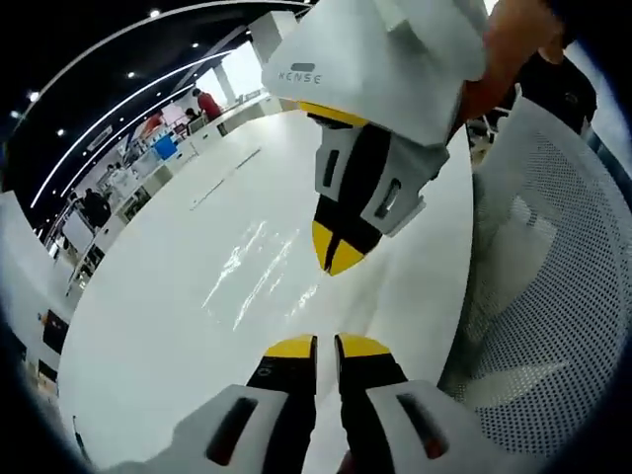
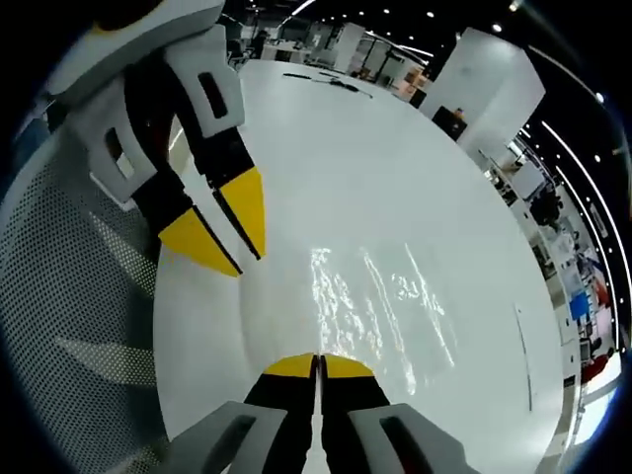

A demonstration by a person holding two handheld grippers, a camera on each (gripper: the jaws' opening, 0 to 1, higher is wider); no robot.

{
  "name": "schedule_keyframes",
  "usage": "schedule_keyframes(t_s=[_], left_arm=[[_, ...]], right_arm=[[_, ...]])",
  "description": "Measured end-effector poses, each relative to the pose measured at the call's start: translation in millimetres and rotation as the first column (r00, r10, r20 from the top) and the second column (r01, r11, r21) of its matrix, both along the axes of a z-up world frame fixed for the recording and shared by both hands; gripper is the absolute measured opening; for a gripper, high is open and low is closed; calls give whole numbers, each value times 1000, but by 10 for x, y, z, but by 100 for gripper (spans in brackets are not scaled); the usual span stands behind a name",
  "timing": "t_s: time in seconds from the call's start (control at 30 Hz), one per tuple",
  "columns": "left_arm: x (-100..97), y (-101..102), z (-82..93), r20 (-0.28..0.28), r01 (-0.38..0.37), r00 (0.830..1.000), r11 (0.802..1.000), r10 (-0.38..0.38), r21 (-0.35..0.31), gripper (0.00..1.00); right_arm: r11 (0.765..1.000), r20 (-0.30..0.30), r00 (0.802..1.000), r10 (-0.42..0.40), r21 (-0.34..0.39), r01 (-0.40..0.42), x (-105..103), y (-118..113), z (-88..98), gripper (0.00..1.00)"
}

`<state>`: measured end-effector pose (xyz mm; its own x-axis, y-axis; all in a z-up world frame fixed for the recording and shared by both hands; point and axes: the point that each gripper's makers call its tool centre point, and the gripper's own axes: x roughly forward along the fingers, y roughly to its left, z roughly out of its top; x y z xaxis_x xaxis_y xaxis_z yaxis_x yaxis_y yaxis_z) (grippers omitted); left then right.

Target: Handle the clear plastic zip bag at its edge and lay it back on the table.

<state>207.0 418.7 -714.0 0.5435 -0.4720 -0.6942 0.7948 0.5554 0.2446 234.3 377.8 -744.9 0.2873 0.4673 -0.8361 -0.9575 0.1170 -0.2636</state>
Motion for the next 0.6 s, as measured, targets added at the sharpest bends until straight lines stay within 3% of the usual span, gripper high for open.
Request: schedule_keyframes(t_s=[0.33,0.6], left_arm=[[8,12,6,-2,-5,1000,1000,5,-8,6],[48,69,16,1,-23,1000,1000,23,-7,10]], right_arm=[[1000,-9,1000,9,0,-9,-26,7,-15,0],[999,-46,999,18,49,-15,-73,42,42,10]])
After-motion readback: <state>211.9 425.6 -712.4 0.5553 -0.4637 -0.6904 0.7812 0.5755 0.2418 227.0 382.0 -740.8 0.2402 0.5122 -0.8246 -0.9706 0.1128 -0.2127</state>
